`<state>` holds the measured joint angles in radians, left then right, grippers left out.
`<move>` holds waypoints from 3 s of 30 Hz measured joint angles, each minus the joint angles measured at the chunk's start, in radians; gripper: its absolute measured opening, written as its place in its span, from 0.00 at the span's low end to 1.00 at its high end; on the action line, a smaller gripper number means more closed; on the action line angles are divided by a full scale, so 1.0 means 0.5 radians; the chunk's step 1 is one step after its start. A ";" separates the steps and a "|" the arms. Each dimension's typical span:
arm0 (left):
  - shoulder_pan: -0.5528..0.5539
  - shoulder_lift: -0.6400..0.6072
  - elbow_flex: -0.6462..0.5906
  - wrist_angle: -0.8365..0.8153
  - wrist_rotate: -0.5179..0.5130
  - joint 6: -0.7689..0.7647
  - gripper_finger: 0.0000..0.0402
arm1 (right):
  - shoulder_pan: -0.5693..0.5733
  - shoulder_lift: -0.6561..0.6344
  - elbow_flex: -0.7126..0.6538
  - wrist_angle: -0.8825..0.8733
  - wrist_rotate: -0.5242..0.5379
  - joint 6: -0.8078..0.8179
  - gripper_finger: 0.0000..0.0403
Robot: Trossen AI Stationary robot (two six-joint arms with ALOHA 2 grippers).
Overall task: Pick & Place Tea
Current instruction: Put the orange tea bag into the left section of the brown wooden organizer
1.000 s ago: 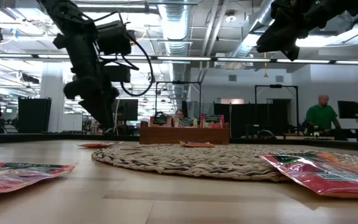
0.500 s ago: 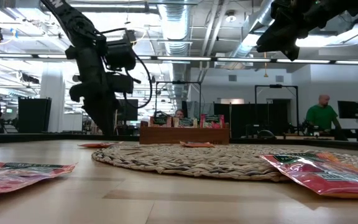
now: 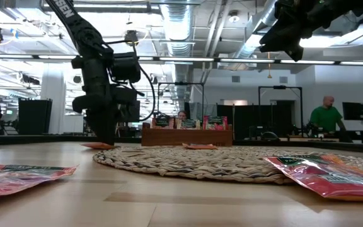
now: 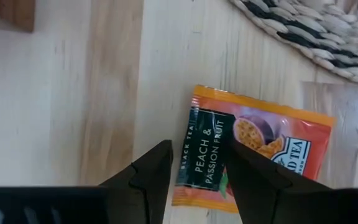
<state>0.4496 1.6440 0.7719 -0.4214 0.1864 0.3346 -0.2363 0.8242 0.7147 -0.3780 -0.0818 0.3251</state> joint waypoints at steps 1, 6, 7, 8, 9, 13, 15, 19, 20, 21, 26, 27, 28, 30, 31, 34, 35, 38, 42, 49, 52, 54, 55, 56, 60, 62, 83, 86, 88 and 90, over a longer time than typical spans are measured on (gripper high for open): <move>0.000 -0.002 0.000 0.000 0.009 -0.017 0.36 | 0.000 0.000 0.000 0.001 0.000 -0.001 0.24; 0.000 -0.011 -0.005 0.012 0.018 -0.138 0.36 | 0.000 0.000 0.000 0.000 0.000 -0.001 0.24; 0.000 -0.011 -0.005 0.013 0.012 -0.153 0.36 | 0.000 0.000 0.000 0.000 0.000 -0.001 0.24; -0.001 -0.011 -0.006 0.015 0.002 -0.155 0.36 | 0.000 0.000 0.000 0.000 0.000 -0.001 0.24; -0.003 -0.011 -0.007 0.020 -0.007 -0.155 0.36 | 0.000 0.000 0.000 -0.001 0.000 -0.001 0.24; -0.003 -0.010 -0.007 0.026 -0.018 -0.162 0.36 | 0.000 0.000 0.000 -0.001 0.000 -0.001 0.24; -0.004 -0.009 -0.008 0.027 -0.019 -0.173 0.36 | 0.000 0.000 0.000 -0.001 -0.001 -0.001 0.24; -0.005 -0.009 -0.009 0.040 -0.024 -0.237 0.36 | 0.000 0.000 0.000 -0.003 -0.013 -0.002 0.24; -0.005 -0.009 -0.009 0.040 -0.024 -0.239 0.36 | 0.000 0.000 0.000 -0.003 -0.017 -0.002 0.24; -0.005 -0.009 -0.009 0.041 -0.024 -0.238 0.36 | 0.000 0.000 0.000 -0.003 -0.018 -0.002 0.24; -0.005 -0.009 -0.011 0.041 -0.022 -0.237 0.29 | 0.000 0.000 0.000 -0.004 -0.045 -0.001 0.24; -0.005 -0.008 -0.011 0.041 -0.024 -0.237 0.26 | 0.000 0.000 0.000 -0.004 -0.049 -0.001 0.24; -0.004 -0.008 -0.011 0.041 -0.027 -0.237 0.23 | 0.000 0.000 0.000 -0.004 -0.050 -0.001 0.24; -0.003 -0.008 -0.012 0.046 -0.038 -0.238 0.16 | 0.000 0.000 0.000 -0.004 -0.050 -0.001 0.24; -0.003 -0.008 -0.012 0.048 -0.046 -0.238 0.13 | 0.000 0.000 0.000 -0.004 -0.050 -0.001 0.24; -0.004 -0.007 -0.012 0.055 -0.061 -0.244 0.06 | 0.000 0.000 0.000 -0.004 -0.052 -0.001 0.24; -0.004 -0.005 -0.012 0.055 -0.061 -0.246 0.04 | 0.000 0.000 0.000 -0.004 -0.053 -0.001 0.24; -0.005 -0.001 0.015 0.049 -0.060 -0.267 0.01 | 0.000 0.000 0.000 -0.004 -0.054 0.000 0.24; -0.009 0.010 0.111 -0.015 -0.112 -0.295 0.00 | 0.000 0.000 0.000 -0.004 -0.054 -0.001 0.24; -0.021 0.010 0.449 -0.313 -0.330 -0.295 0.00 | 0.000 0.000 0.000 -0.004 -0.054 -0.001 0.24; -0.048 0.010 0.624 -0.476 -0.449 -0.292 0.00 | 0.000 0.000 0.000 -0.004 -0.054 -0.001 0.24; -0.067 0.009 0.750 -0.614 -0.518 -0.292 0.00 | 0.000 0.000 0.000 -0.005 -0.054 -0.002 0.24; -0.078 0.009 0.811 -0.672 -0.535 -0.287 0.00 | 0.000 0.000 0.000 -0.005 -0.054 -0.003 0.24; -0.089 0.009 0.871 -0.713 -0.551 -0.277 0.00 | 0.000 0.000 0.000 -0.005 -0.054 -0.004 0.24; -0.135 0.005 1.070 -0.722 -0.716 -0.200 0.00 | 0.000 0.000 0.000 -0.005 -0.054 -0.006 0.24; -0.150 0.004 1.140 -0.656 -0.862 -0.136 0.00 | 0.000 0.000 0.000 -0.006 -0.054 -0.016 0.24; -0.241 0.311 1.172 -0.056 -1.477 0.267 0.00 | 0.001 -0.001 -0.001 -0.006 -0.052 -0.039 0.24; -0.239 0.357 1.172 -0.014 -1.570 0.339 0.00 | 0.002 -0.001 -0.001 -0.006 -0.052 -0.039 0.24; -0.238 0.366 1.172 -0.017 -1.587 0.364 0.00 | 0.002 -0.001 -0.001 -0.007 -0.052 -0.039 0.24; -0.236 0.367 1.171 -0.018 -1.578 0.351 0.00 | 0.002 -0.001 -0.001 -0.007 -0.052 -0.039 0.24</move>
<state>0.3313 1.8275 1.3574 -0.4305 -0.6027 0.5102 -0.2356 0.8238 0.7143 -0.3813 -0.1078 0.3058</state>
